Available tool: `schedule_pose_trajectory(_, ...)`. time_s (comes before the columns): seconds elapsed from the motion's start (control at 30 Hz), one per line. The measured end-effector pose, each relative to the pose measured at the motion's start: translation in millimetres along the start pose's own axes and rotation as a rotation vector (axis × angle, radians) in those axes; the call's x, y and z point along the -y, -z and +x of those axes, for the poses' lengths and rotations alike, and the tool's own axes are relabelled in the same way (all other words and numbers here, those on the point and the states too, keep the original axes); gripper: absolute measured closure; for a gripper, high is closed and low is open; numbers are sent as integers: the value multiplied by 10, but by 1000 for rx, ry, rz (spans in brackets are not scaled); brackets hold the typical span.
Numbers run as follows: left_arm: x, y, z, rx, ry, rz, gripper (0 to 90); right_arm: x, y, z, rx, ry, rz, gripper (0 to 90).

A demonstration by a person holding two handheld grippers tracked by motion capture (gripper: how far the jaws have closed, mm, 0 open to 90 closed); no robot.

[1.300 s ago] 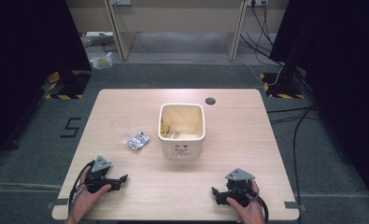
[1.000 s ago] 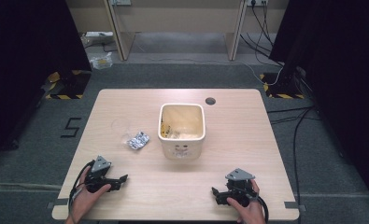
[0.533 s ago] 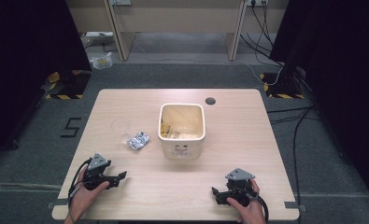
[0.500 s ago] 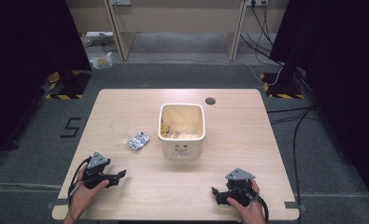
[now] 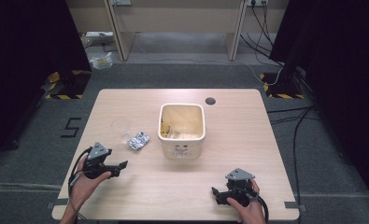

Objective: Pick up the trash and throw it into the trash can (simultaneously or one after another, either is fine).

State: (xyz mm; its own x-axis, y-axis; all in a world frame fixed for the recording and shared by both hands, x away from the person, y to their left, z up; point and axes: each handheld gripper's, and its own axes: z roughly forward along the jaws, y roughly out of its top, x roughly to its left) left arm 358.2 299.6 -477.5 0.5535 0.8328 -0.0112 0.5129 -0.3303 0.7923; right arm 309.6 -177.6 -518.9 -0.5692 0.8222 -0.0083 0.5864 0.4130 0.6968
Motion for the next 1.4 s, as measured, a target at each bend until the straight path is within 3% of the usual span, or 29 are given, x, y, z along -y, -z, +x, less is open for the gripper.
schedule_pose_trajectory(0.37, -240, -12, -48, 5, -28, -23, 164, 0, 0, -1, 0, 1, 0, 4)
schedule_pose_trajectory(0.7, -359, 18, -37, 3, -30, -48, 165, 0, -1, -1, 0, 1, 0, 4)
schedule_pose_trajectory(1.03, -409, 7, 6, -10, -29, -56, 171, 0, 0, -1, 0, 1, 0, 4)
schedule_pose_trajectory(1.4, -620, -46, 92, -8, -54, -77, 187, 0, 0, 0, 0, 0, 0, 4)
